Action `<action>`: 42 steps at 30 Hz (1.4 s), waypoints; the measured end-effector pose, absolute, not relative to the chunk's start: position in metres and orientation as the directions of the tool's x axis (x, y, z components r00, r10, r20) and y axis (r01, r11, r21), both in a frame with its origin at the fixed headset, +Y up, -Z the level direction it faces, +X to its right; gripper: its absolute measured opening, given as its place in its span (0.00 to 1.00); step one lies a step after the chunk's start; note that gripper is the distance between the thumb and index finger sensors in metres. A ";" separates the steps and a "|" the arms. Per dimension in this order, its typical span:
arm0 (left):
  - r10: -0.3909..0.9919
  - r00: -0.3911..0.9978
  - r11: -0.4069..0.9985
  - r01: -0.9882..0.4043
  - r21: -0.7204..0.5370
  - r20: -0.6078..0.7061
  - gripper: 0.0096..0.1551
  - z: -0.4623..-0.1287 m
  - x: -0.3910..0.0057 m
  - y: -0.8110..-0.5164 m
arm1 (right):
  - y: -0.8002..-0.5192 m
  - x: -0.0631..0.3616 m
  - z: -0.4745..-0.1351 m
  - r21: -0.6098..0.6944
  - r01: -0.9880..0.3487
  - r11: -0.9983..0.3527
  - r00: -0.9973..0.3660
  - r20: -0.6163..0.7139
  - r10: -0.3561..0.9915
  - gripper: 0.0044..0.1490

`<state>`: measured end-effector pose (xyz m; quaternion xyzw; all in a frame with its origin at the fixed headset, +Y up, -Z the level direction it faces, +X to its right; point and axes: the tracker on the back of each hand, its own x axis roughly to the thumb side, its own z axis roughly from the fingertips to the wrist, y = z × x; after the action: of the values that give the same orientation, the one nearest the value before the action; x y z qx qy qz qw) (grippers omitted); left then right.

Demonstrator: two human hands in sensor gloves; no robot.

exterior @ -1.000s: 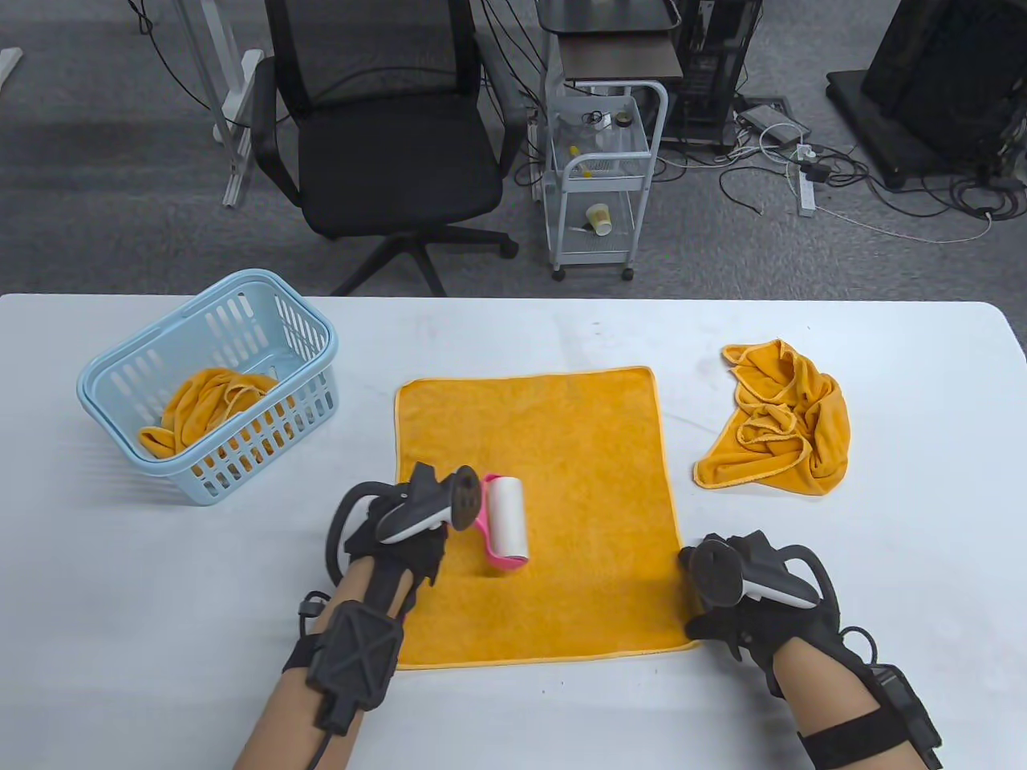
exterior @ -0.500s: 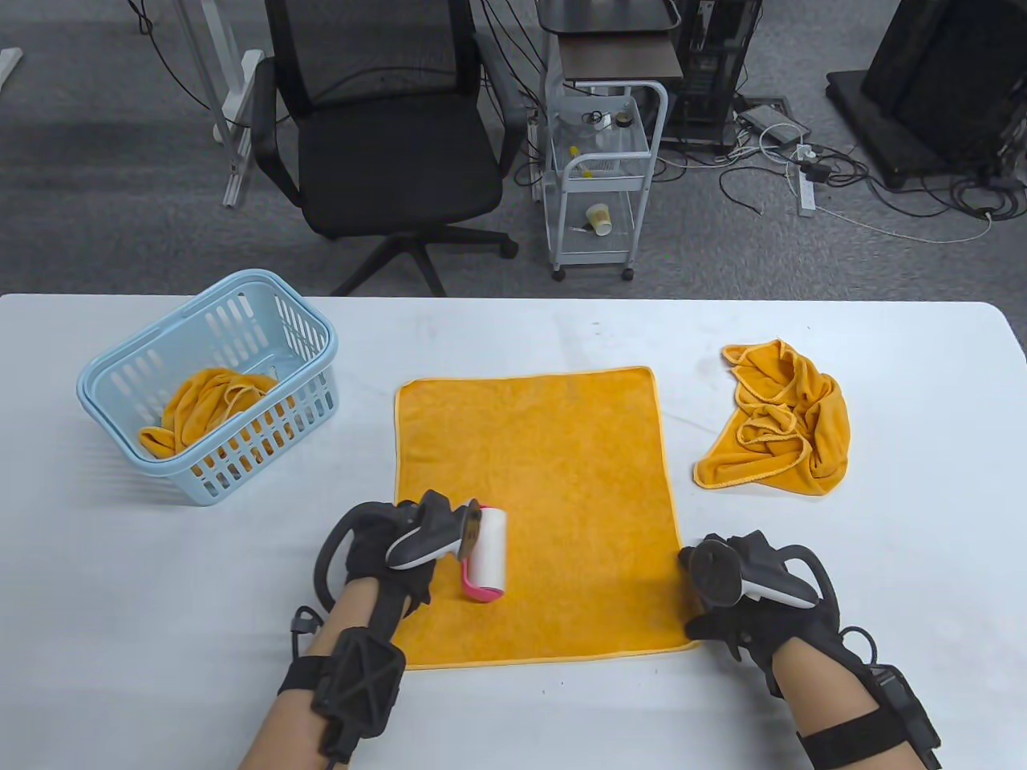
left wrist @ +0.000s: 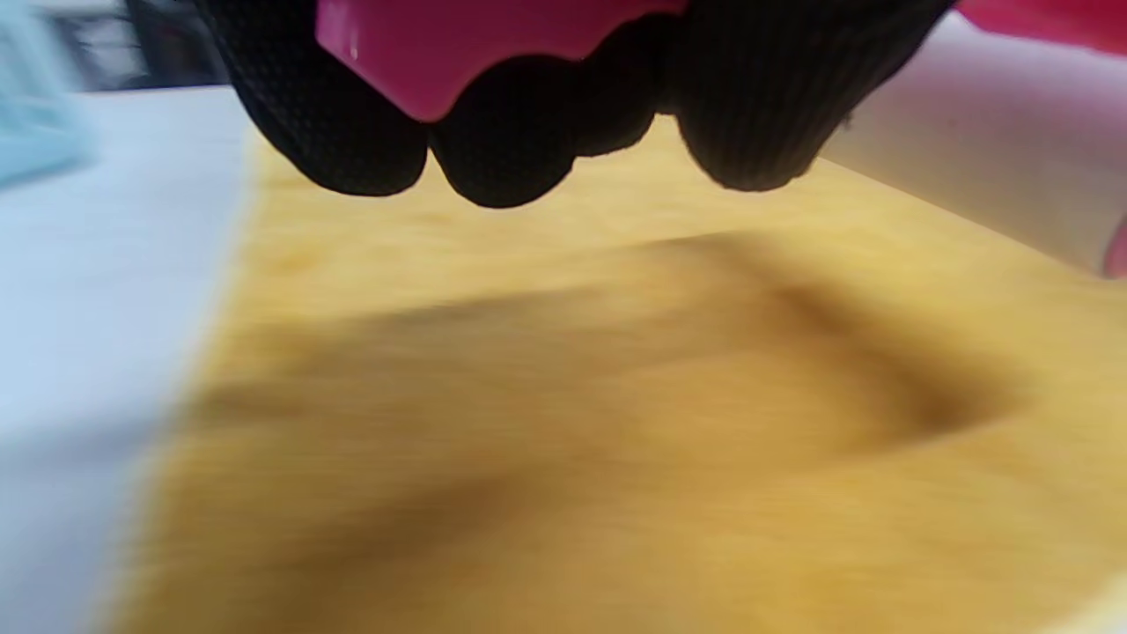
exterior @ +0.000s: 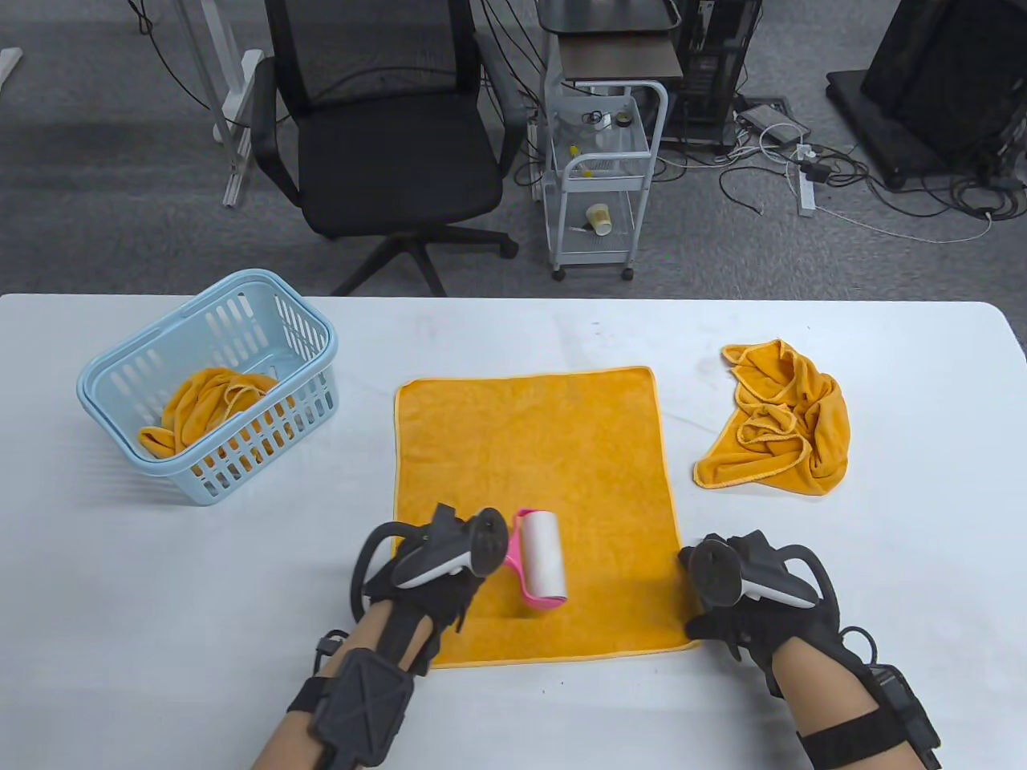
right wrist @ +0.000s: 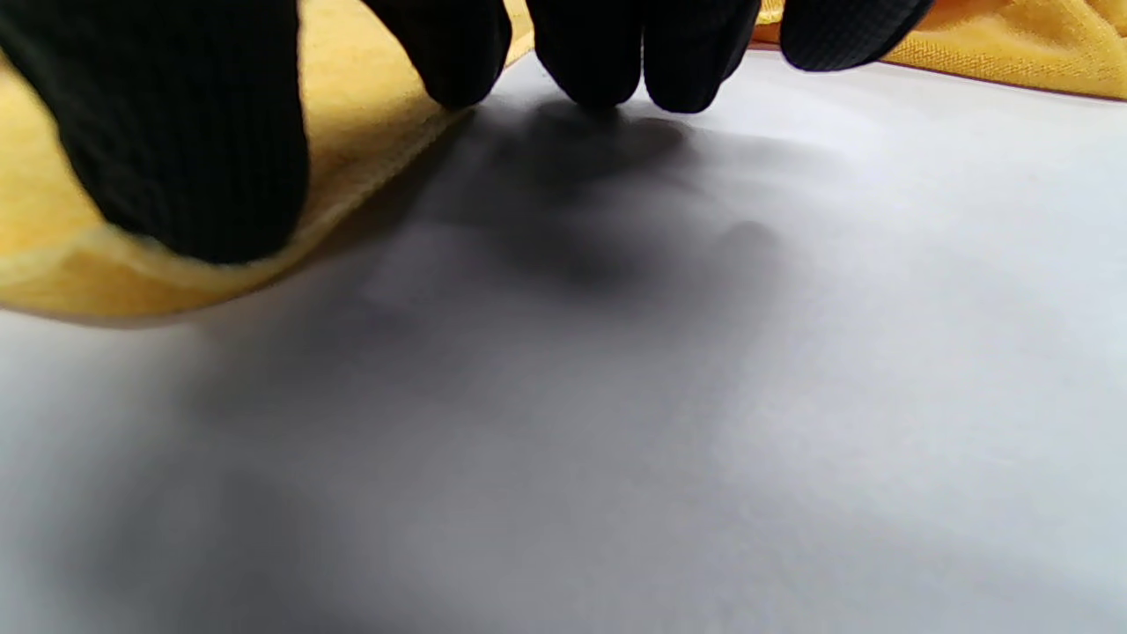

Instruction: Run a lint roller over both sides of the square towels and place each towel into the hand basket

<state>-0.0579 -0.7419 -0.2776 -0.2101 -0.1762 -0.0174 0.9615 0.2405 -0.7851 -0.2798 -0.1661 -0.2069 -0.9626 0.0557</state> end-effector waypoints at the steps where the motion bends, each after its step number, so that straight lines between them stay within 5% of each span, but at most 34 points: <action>1: 0.053 0.928 0.908 0.109 -0.405 0.368 0.32 -0.276 -0.047 -0.746 | -0.785 0.240 -0.280 0.380 0.177 -0.908 -0.939 0.343 -0.039 0.61; 4: 0.049 0.906 0.903 0.140 -0.407 0.419 0.32 -0.269 -0.018 -0.757 | -0.785 0.240 -0.280 0.379 0.182 -0.907 -0.937 0.345 -0.044 0.61; 8: -0.095 0.896 0.885 0.275 -0.376 0.433 0.29 -0.268 -0.027 -0.766 | -0.785 0.240 -0.280 0.377 0.187 -0.907 -0.937 0.347 -0.049 0.61; 15: -0.321 0.909 0.829 0.406 -0.385 0.266 0.24 -0.271 -0.126 -0.764 | -0.785 0.239 -0.280 0.377 0.188 -0.907 -0.937 0.346 -0.051 0.61; 21: -0.386 0.916 0.808 0.395 -0.438 0.115 0.22 -0.268 -0.204 -0.764 | -0.785 0.239 -0.280 0.379 0.187 -0.906 -0.938 0.343 -0.051 0.61; 27: -0.232 0.970 0.876 0.242 -0.417 0.076 0.23 -0.265 -0.232 -0.768 | -0.785 0.239 -0.280 0.384 0.176 -0.906 -0.942 0.332 -0.042 0.61; 34: 0.149 0.985 0.945 -0.167 -0.280 -0.084 0.32 -0.266 -0.272 -0.754 | -0.785 0.240 -0.280 0.388 0.162 -0.907 -0.945 0.326 -0.030 0.61; 37: 0.213 0.964 0.943 -0.246 -0.226 -0.160 0.39 -0.265 -0.290 -0.751 | -0.785 0.241 -0.280 0.391 0.159 -0.907 -0.945 0.325 -0.025 0.61; 42: 0.242 0.930 0.932 -0.302 -0.202 -0.275 0.33 -0.266 -0.315 -0.762 | -0.786 0.242 -0.281 0.393 0.150 -0.907 -0.947 0.322 -0.017 0.61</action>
<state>-0.3151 -0.7618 -0.2660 -0.1211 0.1235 0.1396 0.9750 0.2418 -0.7857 -0.2807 -0.1576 -0.2111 -0.9637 0.0431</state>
